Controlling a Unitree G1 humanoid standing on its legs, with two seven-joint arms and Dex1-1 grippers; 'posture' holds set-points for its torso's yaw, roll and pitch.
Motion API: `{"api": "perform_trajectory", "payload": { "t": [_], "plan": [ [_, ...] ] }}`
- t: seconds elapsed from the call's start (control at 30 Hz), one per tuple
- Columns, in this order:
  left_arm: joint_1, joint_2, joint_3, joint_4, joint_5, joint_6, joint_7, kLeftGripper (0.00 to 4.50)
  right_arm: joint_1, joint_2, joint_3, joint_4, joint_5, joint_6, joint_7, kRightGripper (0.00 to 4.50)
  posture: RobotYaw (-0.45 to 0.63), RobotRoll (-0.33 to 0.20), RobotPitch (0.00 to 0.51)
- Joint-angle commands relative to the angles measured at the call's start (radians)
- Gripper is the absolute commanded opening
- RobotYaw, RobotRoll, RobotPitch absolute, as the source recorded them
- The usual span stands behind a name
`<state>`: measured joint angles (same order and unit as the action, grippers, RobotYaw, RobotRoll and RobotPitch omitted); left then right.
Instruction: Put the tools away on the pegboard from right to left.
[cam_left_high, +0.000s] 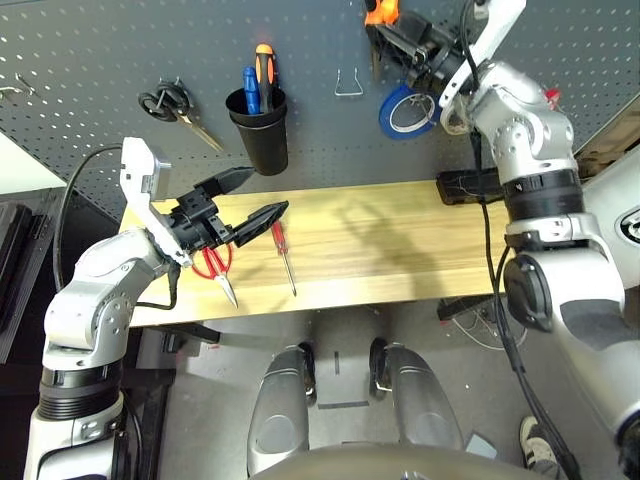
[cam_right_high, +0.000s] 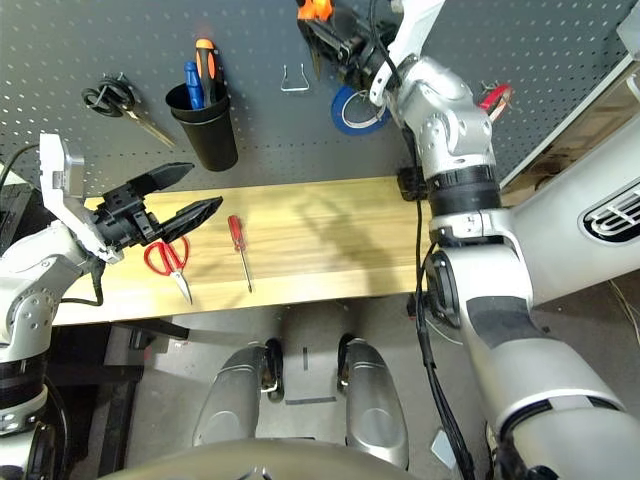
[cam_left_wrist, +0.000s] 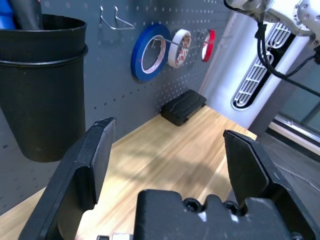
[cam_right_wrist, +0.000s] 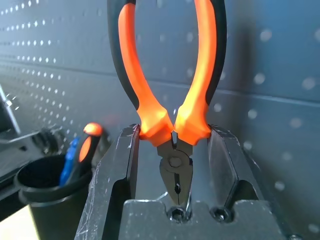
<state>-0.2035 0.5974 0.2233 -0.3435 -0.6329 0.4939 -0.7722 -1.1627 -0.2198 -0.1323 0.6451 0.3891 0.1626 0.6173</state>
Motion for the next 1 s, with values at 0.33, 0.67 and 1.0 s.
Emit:
{"api": "perform_trajectory", "payload": {
  "t": [0.33, 0.67, 1.0],
  "plan": [
    [0.001, -0.017, -0.002, -0.020, -0.007, -0.009, 0.033, 4.50, -0.090, 0.069, -0.013, 0.193, -0.071, -0.218, -0.066, 2.13, 0.05, 0.000, 0.136],
    [0.011, -0.030, -0.009, -0.044, -0.008, -0.004, 0.048, 4.50, -0.089, 0.104, -0.001, 0.314, -0.140, -0.356, -0.095, 2.13, 0.06, 0.000, 0.136],
    [0.015, -0.027, -0.010, -0.052, -0.009, -0.002, 0.049, 4.50, -0.106, 0.122, -0.012, 0.444, -0.185, -0.437, -0.124, 2.13, 0.07, 0.000, 0.132]
  ]
}}
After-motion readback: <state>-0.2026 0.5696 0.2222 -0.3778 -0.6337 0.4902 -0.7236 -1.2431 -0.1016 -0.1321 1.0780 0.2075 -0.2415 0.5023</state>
